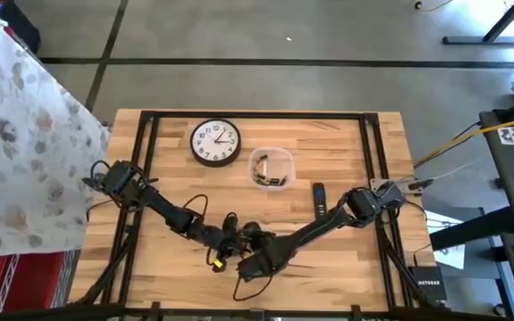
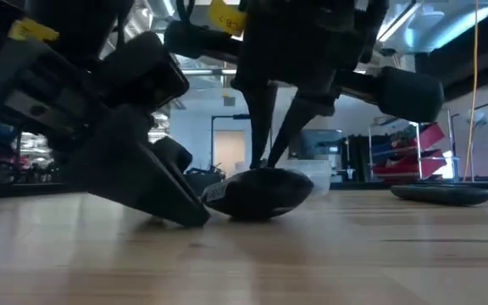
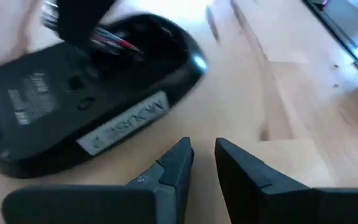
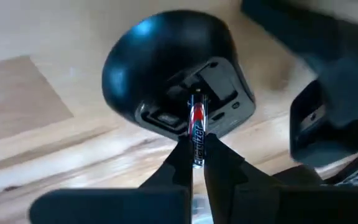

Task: Insert battery
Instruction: Insert the silver battery into the computer mouse

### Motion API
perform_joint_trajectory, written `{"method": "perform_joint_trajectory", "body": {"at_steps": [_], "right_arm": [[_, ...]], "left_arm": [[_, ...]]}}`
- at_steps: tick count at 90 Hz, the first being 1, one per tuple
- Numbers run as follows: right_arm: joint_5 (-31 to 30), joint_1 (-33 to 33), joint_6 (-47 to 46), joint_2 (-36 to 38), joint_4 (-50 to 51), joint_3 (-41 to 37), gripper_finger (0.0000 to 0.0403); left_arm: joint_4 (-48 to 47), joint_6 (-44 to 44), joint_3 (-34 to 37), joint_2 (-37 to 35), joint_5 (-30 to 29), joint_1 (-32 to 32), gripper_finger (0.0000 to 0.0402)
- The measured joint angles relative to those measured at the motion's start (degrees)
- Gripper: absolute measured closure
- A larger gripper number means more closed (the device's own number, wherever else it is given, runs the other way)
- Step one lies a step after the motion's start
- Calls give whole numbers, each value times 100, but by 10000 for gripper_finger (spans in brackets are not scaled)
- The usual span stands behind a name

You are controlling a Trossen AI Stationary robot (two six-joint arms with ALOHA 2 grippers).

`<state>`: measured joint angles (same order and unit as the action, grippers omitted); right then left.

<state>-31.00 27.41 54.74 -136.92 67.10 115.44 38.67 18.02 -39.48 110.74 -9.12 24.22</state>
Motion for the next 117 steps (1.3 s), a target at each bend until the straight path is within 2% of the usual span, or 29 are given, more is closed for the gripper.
{"method": "perform_joint_trajectory", "body": {"at_steps": [13,57,98,117], "right_arm": [[80,1,426,0,32,0,402],[315,30,418,0,-125,0,402],[632,161,-198,4,-799,-4,402],[932,151,-953,19,-1003,-2,402]], "left_arm": [[-13,-1,-2,0,-24,-133,341],[-8,70,0,0,-27,-202,341],[-132,-7,0,0,-210,-189,341],[-155,64,4,-2,-284,-189,341]]}}
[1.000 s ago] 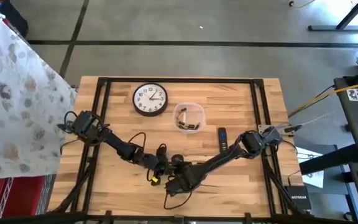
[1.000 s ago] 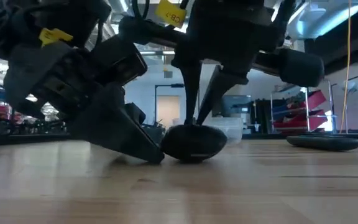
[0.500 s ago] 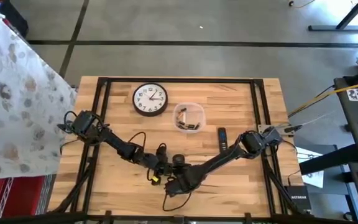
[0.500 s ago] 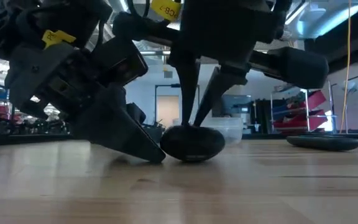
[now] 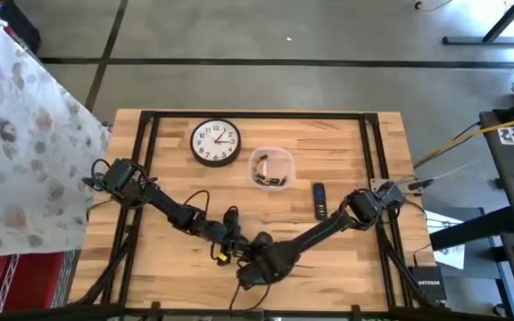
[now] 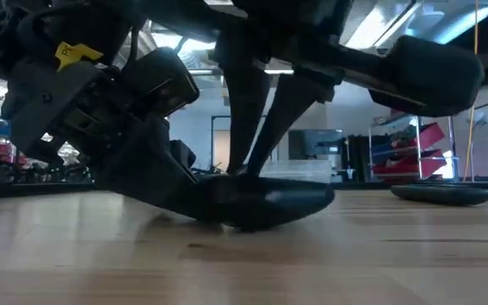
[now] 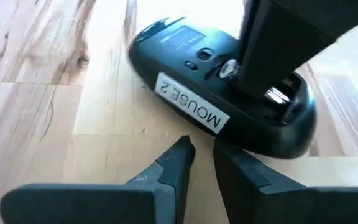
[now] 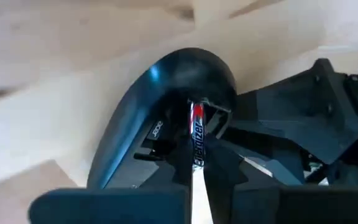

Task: Insert battery
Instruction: Insert the silver battery into the computer mouse

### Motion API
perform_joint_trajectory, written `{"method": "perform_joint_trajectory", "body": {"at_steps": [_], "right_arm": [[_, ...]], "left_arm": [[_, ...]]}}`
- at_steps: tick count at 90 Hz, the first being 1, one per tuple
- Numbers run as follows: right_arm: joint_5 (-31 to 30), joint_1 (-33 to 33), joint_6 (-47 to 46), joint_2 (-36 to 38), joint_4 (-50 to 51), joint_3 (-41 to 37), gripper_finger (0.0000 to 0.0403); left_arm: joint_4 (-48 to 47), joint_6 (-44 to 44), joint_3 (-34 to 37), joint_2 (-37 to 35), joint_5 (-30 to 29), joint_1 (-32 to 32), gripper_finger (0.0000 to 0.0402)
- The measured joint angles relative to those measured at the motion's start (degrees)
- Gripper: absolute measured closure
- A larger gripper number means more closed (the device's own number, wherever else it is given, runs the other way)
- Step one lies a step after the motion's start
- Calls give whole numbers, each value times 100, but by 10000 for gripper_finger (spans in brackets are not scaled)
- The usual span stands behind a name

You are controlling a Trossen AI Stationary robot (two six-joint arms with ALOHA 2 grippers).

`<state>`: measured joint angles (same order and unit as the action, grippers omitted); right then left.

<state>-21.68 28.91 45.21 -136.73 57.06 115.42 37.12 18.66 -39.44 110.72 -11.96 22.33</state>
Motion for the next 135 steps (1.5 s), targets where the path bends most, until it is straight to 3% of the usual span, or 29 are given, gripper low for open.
{"method": "perform_joint_trajectory", "body": {"at_steps": [18,40,62,86,108,135], "right_arm": [[129,-22,-708,-4,-171,8,401],[-275,-15,-1218,-6,48,8,402],[37,-5,-1896,-6,100,7,403],[111,-7,-2853,-36,163,-7,403],[-119,-5,-3057,-4,356,-5,403],[35,-7,-2844,115,498,30,389]], "left_arm": [[4,52,-2,0,-90,1,341],[-169,-83,8,-138,-144,60,341],[-1606,-457,22,-947,-891,157,353],[-2487,-451,20,-1267,-945,433,355],[-2647,-357,20,-1270,-990,704,355],[-2683,-311,55,-1272,-1192,723,355]]}}
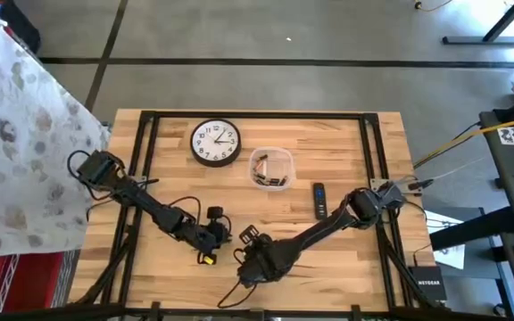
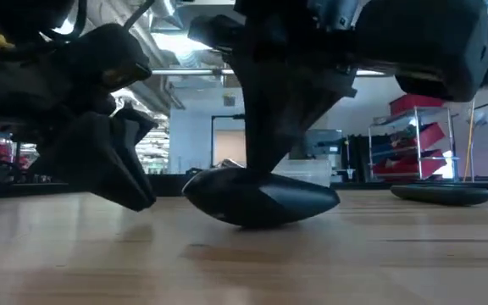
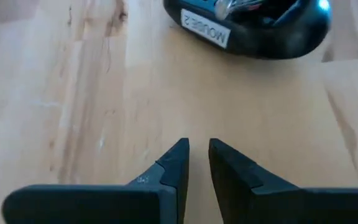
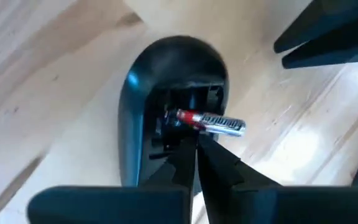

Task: Insert battery
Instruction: Insert the silver battery into the computer mouse

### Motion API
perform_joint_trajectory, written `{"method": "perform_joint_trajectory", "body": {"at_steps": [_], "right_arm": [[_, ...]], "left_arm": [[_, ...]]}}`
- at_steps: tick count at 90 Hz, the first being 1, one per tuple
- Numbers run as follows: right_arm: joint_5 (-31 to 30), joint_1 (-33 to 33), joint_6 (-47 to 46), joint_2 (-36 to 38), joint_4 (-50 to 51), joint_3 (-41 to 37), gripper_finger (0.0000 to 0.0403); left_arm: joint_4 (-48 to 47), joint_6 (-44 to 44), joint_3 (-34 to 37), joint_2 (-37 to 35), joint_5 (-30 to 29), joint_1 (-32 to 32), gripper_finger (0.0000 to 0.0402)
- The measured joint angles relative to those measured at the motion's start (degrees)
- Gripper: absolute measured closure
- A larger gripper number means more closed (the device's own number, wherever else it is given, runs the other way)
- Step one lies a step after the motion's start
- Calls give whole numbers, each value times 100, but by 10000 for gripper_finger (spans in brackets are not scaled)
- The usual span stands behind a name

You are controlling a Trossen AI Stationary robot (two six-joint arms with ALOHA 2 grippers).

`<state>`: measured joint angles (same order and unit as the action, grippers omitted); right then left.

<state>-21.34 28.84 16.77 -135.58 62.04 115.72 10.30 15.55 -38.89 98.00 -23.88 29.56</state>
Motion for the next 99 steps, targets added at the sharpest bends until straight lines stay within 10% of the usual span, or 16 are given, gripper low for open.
{"method": "perform_joint_trajectory", "body": {"at_steps": [44,99], "right_arm": [[26,-128,302,10,461,39,245],[845,-264,157,10,549,42,392]], "left_arm": [[-130,84,2,-2,-89,4,355],[-115,81,2,-4,-85,8,355]]}}
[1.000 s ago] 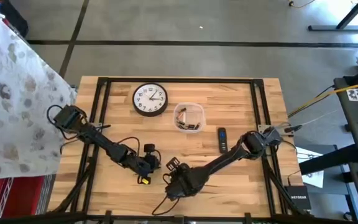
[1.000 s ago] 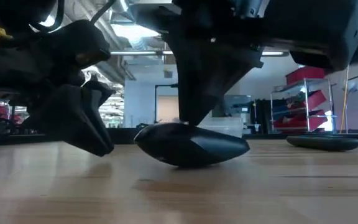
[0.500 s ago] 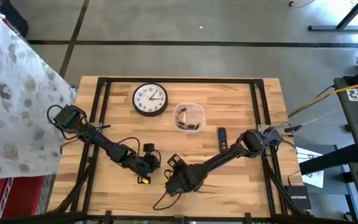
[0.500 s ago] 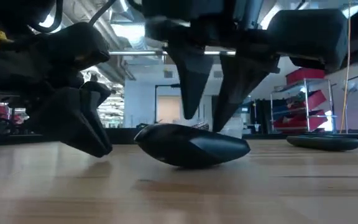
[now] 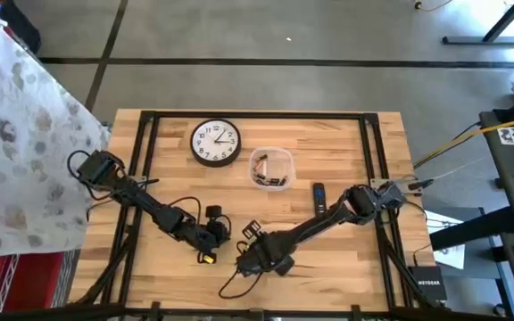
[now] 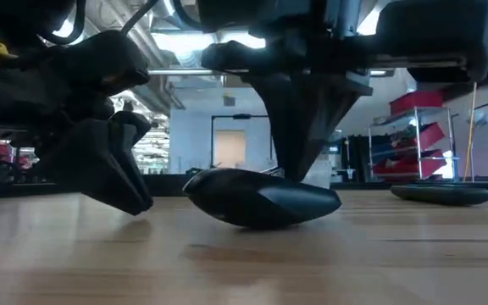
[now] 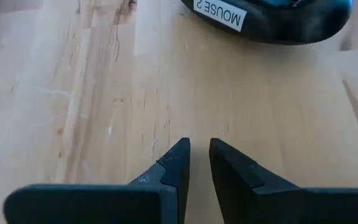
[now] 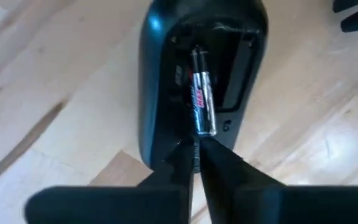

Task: Insert battery
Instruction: Insert the silver battery into the computer mouse

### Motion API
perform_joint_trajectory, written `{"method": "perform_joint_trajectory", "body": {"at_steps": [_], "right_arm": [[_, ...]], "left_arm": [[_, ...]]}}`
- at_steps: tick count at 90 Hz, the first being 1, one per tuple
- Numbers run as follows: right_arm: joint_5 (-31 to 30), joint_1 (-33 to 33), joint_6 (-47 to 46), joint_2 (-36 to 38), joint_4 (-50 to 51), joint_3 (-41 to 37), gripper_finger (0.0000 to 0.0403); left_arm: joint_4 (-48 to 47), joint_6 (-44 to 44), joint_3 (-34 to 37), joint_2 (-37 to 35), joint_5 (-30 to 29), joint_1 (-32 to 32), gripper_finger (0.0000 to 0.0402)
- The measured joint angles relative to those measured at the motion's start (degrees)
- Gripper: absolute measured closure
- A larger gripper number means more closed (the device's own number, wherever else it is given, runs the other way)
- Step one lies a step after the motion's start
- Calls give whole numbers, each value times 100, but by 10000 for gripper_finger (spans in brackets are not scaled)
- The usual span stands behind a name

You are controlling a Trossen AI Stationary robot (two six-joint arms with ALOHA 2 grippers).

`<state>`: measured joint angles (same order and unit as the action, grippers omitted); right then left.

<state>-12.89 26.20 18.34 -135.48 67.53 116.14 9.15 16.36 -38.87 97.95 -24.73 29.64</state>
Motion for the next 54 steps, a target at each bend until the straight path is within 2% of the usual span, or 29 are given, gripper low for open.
{"method": "perform_joint_trajectory", "body": {"at_steps": [45,54], "right_arm": [[62,2,143,0,-340,2,399],[123,4,143,0,-366,2,399]], "left_arm": [[72,105,2,0,-7,-5,355],[-47,262,1,0,-415,-1,355]]}}
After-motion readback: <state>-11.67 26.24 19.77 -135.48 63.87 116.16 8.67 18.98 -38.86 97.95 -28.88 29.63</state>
